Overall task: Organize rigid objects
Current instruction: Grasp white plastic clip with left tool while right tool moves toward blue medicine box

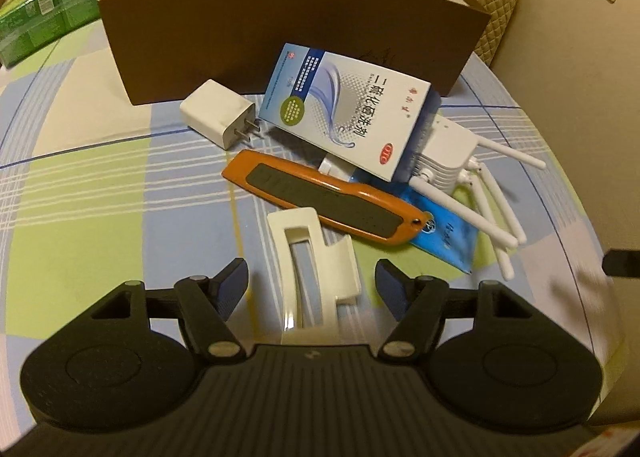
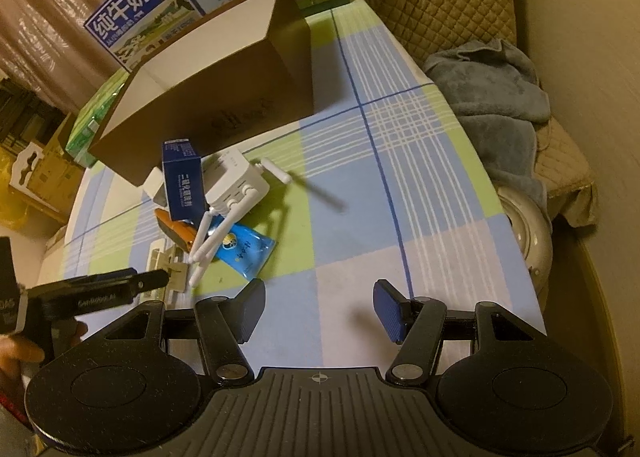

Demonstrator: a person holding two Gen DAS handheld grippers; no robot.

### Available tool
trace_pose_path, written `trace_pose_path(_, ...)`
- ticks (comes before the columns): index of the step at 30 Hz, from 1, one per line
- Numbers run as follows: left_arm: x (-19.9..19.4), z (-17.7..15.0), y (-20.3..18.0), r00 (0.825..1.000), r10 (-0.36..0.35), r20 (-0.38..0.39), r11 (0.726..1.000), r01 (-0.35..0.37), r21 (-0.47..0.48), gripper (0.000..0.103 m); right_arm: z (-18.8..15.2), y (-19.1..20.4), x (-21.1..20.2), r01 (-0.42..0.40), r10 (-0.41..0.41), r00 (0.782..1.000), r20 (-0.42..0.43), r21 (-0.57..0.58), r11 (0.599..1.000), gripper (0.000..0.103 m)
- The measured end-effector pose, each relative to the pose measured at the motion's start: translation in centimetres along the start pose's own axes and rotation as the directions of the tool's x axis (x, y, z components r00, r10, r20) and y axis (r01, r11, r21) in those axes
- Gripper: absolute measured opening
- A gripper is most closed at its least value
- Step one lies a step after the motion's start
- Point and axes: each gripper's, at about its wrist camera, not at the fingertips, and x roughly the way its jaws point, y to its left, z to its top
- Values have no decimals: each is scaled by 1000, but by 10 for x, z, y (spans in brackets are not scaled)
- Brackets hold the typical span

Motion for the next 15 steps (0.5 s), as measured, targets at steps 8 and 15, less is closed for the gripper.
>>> trace_pose_path(8, 8, 1, 6, 1000, -22, -10, 1000, 21, -14, 37, 1, 3, 4, 9, -9, 1000, 2, 16, 1000, 57)
trace_pose_path(15, 0, -6, 24, 1000, 6, 10, 1000, -6, -16, 36, 8, 18, 15, -16, 16, 1000, 5, -14, 1000, 57)
